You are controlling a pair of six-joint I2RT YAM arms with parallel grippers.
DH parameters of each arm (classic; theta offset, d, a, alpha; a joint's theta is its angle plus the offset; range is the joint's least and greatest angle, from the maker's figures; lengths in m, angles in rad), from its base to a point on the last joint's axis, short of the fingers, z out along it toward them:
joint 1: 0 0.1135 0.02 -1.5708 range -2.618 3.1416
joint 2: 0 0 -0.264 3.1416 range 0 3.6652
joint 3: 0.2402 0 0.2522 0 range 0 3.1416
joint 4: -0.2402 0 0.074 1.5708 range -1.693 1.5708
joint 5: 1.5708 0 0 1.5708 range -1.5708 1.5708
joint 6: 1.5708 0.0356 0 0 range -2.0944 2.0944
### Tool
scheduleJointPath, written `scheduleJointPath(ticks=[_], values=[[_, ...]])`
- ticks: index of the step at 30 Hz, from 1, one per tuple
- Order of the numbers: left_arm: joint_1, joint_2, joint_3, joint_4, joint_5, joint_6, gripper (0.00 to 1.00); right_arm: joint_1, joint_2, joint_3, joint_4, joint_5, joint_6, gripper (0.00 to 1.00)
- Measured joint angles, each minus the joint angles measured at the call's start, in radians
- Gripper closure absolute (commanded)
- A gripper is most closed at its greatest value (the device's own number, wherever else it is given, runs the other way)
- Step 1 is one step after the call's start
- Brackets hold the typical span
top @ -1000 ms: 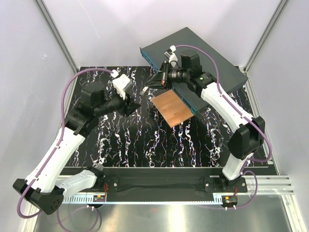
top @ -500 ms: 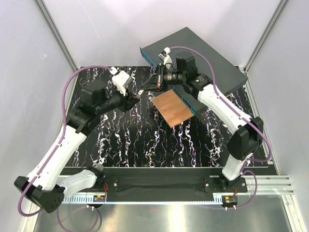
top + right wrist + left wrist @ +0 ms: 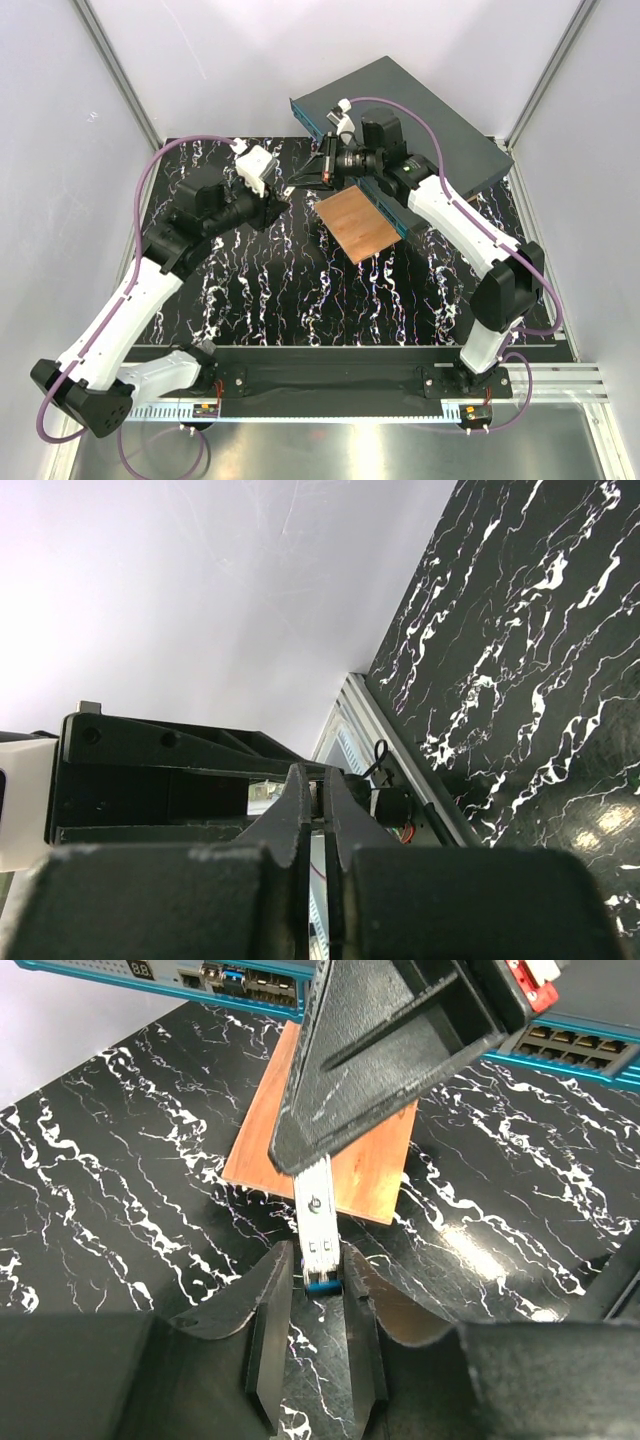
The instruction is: Insert the plug into the switch port
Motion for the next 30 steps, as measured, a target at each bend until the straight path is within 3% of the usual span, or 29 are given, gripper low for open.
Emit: scheduleJointPath(ticks=[3,6,9,10,11,15,19,23,30], values=[[-0.008,0.007,0.000,0.000,-0.021,0.003,0.71,0.008,0.000,0.000,0.000,0.008,0.007,1.00],[-0.013,0.014,0.000,0.000,-0.037,0.004,0.78,0.010,0.000,0.000,0.000,0.019,0.011,1.00],[-0.017,0.016,0.000,0.000,-0.050,0.012,0.97,0.010,0.000,0.000,0.002,0.027,0.011,0.97],[-0.017,0.016,0.000,0.001,-0.053,0.016,1.00,0.010,0.000,0.000,0.003,0.026,0.011,0.88],[-0.018,0.016,0.000,0.001,-0.053,0.017,1.00,0.010,0.000,-0.001,0.006,0.026,0.011,0.69],[-0.017,0.016,0.000,-0.010,-0.053,0.025,1.00,0.010,0.000,0.001,0.002,0.020,-0.005,0.33],[-0.016,0.016,0.000,-0.040,-0.045,0.060,1.00,-0.017,0.000,0.034,-0.052,0.021,-0.082,0.18],[-0.015,0.027,0.032,-0.124,-0.021,0.134,1.00,-0.119,-0.002,0.105,-0.117,0.014,-0.196,0.04],[-0.015,0.229,0.304,-0.259,0.034,0.278,1.00,-0.378,-0.048,0.246,-0.301,0.050,-0.494,0.00]])
